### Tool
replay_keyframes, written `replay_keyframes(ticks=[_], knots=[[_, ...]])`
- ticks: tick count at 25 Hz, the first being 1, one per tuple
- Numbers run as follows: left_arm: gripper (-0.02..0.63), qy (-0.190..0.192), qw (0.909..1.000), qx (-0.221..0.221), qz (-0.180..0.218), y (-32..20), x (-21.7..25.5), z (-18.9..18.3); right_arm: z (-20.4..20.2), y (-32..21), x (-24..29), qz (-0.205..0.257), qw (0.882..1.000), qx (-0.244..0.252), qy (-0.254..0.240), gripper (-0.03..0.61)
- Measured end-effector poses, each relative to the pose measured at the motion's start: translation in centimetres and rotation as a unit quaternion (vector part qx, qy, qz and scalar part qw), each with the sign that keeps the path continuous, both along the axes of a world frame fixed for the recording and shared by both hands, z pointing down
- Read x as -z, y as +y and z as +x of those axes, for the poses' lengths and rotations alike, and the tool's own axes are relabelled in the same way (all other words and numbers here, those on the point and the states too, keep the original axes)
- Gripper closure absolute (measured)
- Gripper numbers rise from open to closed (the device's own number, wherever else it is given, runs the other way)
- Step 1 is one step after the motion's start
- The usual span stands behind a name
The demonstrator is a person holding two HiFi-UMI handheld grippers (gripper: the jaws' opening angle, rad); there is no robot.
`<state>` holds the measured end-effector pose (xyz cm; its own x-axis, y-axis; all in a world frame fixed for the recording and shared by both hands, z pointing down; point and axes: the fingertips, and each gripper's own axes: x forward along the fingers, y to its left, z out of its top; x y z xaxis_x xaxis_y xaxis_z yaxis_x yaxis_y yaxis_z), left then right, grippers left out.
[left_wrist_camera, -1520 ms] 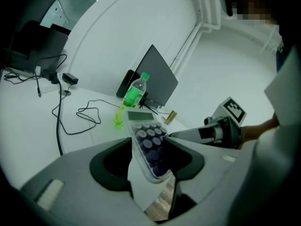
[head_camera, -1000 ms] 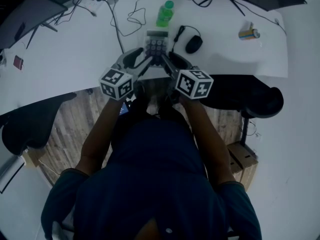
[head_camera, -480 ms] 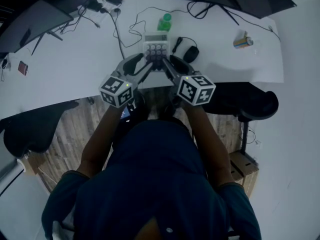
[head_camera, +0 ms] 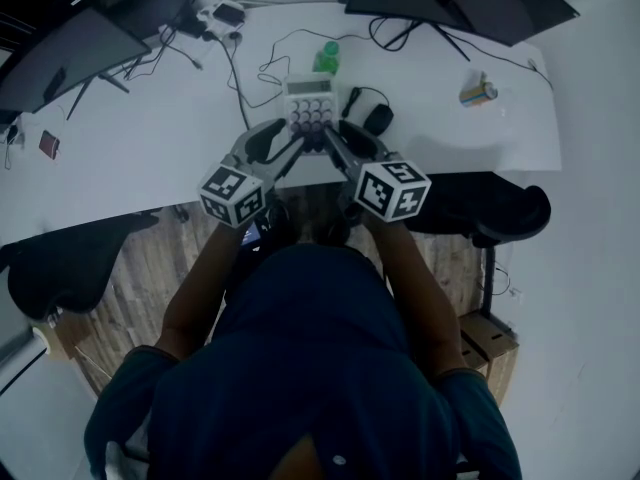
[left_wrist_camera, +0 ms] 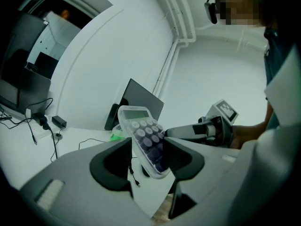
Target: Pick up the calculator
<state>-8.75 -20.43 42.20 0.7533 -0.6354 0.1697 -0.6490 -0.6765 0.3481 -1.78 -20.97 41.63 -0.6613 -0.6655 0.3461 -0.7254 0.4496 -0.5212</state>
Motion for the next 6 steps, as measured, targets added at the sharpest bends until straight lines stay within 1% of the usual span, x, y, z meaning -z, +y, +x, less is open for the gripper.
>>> replay_keyframes(ticks=[6], knots=[[0.417,0.0,1.0,0.0,0.001,0.4,0.19,-0.18,-0.18,0.39,0.28,0.002,1.0,0.002,0.003,0.437]])
